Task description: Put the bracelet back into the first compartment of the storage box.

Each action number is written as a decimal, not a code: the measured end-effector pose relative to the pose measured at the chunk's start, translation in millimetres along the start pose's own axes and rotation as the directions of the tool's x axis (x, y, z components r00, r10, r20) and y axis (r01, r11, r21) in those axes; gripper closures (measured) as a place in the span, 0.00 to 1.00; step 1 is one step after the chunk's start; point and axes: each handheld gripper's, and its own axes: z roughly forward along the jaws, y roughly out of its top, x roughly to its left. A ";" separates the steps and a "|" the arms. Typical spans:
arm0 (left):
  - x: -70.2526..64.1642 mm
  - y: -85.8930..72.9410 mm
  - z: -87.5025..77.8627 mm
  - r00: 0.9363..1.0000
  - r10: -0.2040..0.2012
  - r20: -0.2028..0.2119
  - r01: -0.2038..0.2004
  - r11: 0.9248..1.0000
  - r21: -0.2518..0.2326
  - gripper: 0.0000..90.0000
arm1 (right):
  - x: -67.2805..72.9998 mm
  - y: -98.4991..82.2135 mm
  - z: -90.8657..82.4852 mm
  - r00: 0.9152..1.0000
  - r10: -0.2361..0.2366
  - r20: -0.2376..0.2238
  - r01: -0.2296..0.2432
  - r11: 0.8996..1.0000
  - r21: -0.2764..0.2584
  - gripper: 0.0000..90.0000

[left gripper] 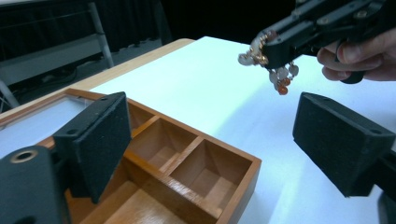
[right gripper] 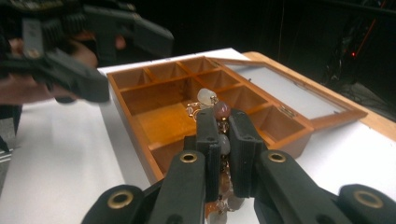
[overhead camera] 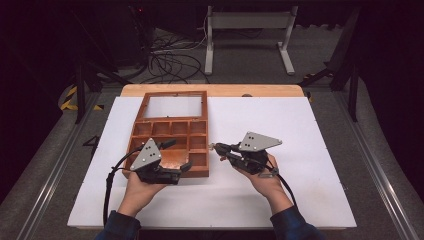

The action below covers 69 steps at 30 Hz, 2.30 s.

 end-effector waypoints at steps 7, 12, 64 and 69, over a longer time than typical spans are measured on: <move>-8.9 2.5 20.9 0.999 -0.010 0.038 0.010 1.000 0.021 0.20 | 6.1 3.0 2.0 1.000 -0.013 -0.007 0.013 0.999 -0.037 0.94; -16.5 3.1 34.8 0.997 -0.010 0.079 0.008 1.000 0.028 0.24 | 11.5 8.9 1.6 1.000 -0.020 -0.023 0.019 0.998 -0.065 0.94; -16.1 17.9 38.3 0.982 -0.102 0.159 0.097 0.994 0.040 0.92 | 2.8 5.2 -0.2 0.995 0.071 -0.065 -0.077 0.993 -0.094 0.94; -11.3 20.0 31.7 0.979 -0.120 0.162 0.117 0.993 0.031 0.92 | -0.5 4.0 -1.1 0.995 0.086 -0.058 -0.090 0.993 -0.080 0.86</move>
